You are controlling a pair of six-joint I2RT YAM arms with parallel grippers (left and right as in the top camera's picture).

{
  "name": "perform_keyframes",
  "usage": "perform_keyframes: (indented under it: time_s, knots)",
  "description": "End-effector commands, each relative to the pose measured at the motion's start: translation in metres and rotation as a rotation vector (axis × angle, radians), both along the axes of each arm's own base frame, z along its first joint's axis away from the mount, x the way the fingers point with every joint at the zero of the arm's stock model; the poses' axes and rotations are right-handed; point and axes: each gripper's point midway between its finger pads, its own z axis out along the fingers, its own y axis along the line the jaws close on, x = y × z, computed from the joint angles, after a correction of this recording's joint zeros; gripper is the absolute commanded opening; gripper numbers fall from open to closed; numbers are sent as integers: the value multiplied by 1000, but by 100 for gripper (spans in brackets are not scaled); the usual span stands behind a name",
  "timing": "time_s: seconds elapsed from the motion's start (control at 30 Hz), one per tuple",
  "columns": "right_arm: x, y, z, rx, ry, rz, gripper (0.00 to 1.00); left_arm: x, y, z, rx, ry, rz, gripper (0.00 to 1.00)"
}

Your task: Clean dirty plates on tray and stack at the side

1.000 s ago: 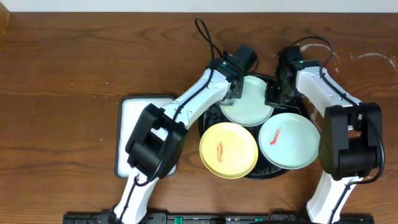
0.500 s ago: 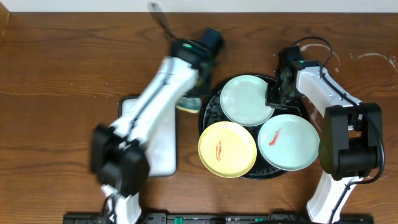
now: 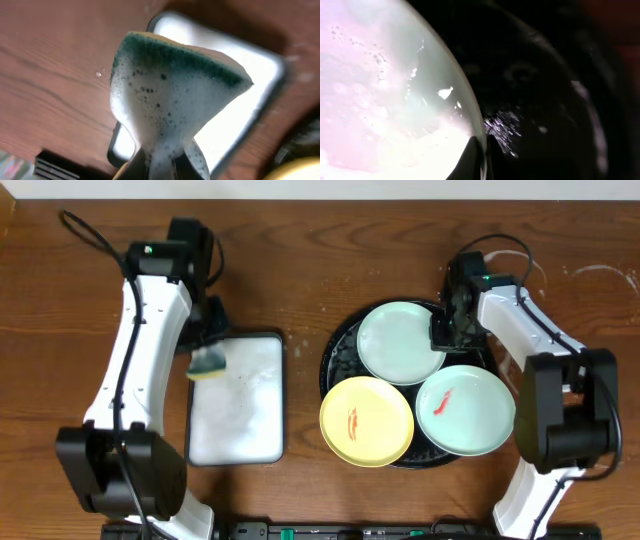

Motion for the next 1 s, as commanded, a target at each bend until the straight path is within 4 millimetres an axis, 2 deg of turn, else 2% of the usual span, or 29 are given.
perform_keyframes:
  time_s: [0.0, 0.17, 0.33, 0.73, 0.83, 0.97]
  knots:
    - [13, 0, 59, -87, -171, 69, 1, -18, 3, -33, -35, 84, 9, 8]
    - [14, 9, 114, -195, -333, 110, 1, -27, 12, -65, -34, 104, 37, 7]
    - [11, 10, 157, -402, -460, 168, 1, -30, 18, -70, -40, 110, 62, 8]
    - [4, 32, 204, -793, -595, 321, 1, -30, 18, -70, -40, 110, 63, 8]
    - [-2, 45, 214, -851, -633, 342, 1, -30, 18, -70, -40, 110, 63, 8]
    - [-7, 60, 217, -861, -659, 375, 1, -30, 18, -70, -40, 111, 62, 8]
